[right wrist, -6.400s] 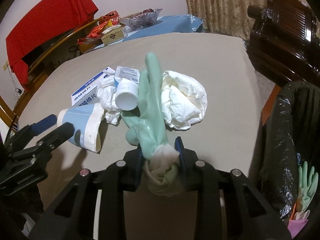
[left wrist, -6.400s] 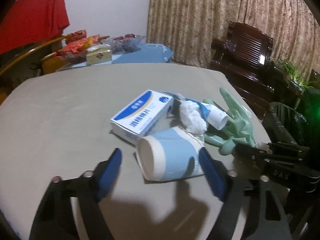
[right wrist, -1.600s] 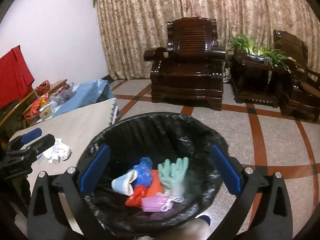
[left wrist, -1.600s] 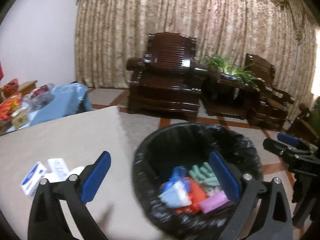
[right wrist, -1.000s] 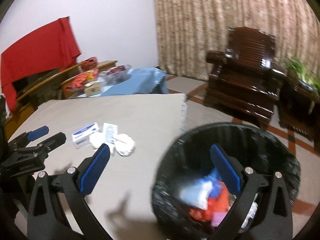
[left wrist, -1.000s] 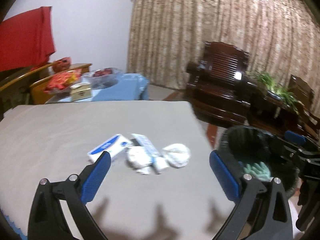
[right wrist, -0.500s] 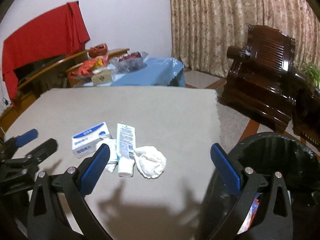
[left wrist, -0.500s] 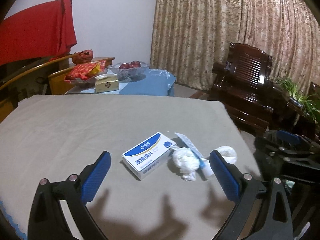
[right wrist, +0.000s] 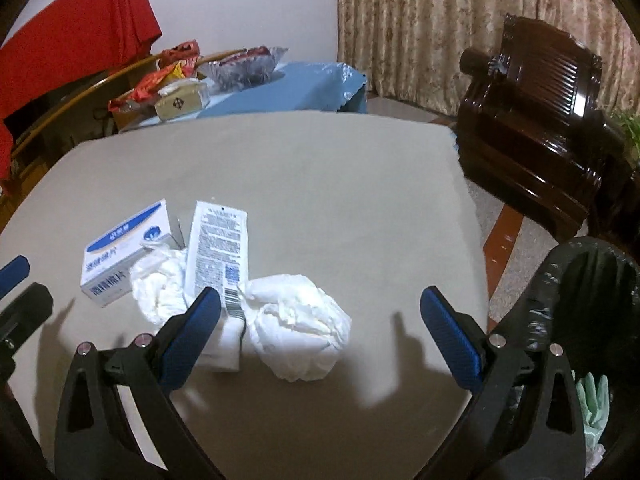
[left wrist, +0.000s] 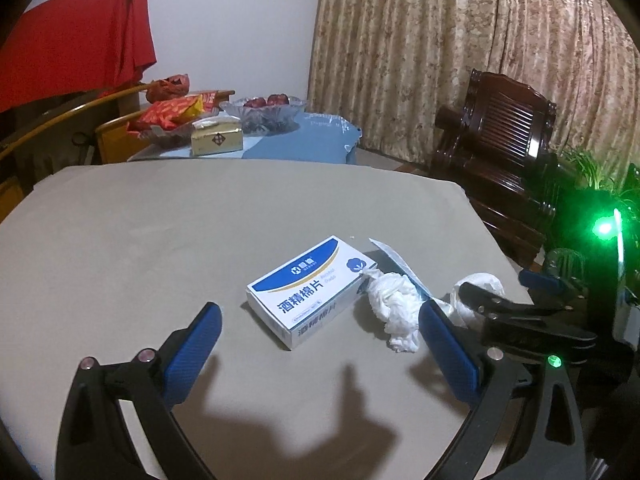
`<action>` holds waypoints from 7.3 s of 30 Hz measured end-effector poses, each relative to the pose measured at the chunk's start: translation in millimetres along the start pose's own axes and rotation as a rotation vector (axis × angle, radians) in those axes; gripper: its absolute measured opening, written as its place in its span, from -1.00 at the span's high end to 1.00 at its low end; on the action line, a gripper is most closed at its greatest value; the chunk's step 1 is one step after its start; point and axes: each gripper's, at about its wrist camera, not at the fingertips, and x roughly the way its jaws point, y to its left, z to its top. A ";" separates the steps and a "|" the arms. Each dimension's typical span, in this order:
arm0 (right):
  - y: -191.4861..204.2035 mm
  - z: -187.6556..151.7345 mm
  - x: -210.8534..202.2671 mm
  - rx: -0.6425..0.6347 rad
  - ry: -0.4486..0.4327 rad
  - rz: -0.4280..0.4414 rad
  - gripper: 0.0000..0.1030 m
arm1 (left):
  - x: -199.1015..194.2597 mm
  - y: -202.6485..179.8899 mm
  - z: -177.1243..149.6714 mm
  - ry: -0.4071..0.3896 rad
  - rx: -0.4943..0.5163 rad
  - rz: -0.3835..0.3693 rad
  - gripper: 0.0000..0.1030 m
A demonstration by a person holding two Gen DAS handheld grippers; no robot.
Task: Collect trash
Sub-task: 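Grasp a white tissue with the left gripper while the right grasps crumpled white paper, then lift both white tissues and carry them toward the bin, then lower both tissues into the bin and open both grippers, then move both tools back toward the white box and tube on the table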
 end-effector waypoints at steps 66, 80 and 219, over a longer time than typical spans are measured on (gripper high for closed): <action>-10.0 -4.1 -45.4 0.029 -0.004 0.113 0.28 | 54.7 -26.5 -13.8 0.212 -0.041 -0.193 -0.11; -5.6 4.7 -70.9 0.029 -0.052 0.131 0.28 | 15.1 -24.9 0.5 0.131 -0.065 -0.215 0.57; 53.6 -14.2 12.0 -0.038 0.084 0.083 -0.64 | 46.8 78.0 -4.4 0.148 -0.007 -0.051 -0.88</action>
